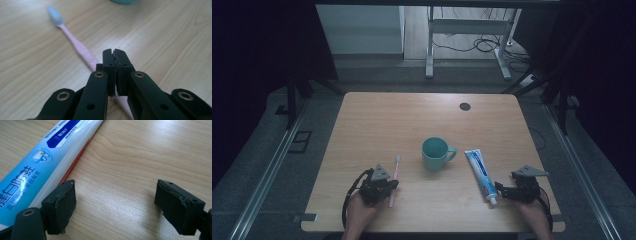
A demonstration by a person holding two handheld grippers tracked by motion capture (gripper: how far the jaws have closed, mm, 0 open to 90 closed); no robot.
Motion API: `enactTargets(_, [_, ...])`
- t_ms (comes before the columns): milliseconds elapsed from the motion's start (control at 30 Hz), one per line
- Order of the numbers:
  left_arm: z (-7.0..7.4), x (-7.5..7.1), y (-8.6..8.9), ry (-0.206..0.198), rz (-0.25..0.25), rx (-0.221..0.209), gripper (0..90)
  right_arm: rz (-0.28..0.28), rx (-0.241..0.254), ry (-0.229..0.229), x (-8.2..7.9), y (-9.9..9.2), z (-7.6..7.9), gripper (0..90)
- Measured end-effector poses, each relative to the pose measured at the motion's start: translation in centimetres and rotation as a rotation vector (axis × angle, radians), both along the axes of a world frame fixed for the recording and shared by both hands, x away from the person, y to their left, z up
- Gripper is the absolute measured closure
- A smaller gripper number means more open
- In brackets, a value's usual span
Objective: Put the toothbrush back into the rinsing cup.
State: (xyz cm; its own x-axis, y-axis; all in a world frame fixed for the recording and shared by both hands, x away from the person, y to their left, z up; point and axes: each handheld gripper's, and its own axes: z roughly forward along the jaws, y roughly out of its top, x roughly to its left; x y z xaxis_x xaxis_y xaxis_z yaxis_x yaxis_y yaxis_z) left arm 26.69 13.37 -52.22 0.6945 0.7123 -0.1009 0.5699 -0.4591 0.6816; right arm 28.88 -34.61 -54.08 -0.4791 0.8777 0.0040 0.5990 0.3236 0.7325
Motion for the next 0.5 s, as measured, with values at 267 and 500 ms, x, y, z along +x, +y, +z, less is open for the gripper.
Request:
enactTargets(267, [-0.4,0.0,-0.3,0.025,-0.006,0.043,87.4,0.002,0.000,0.000,0.0,0.0,0.0,17.1])
enactTargets(500, [-0.3,0.1,0.8,0.025,0.020,0.070,86.6,0.002,0.000,0.001,0.0,0.0,0.0,17.0])
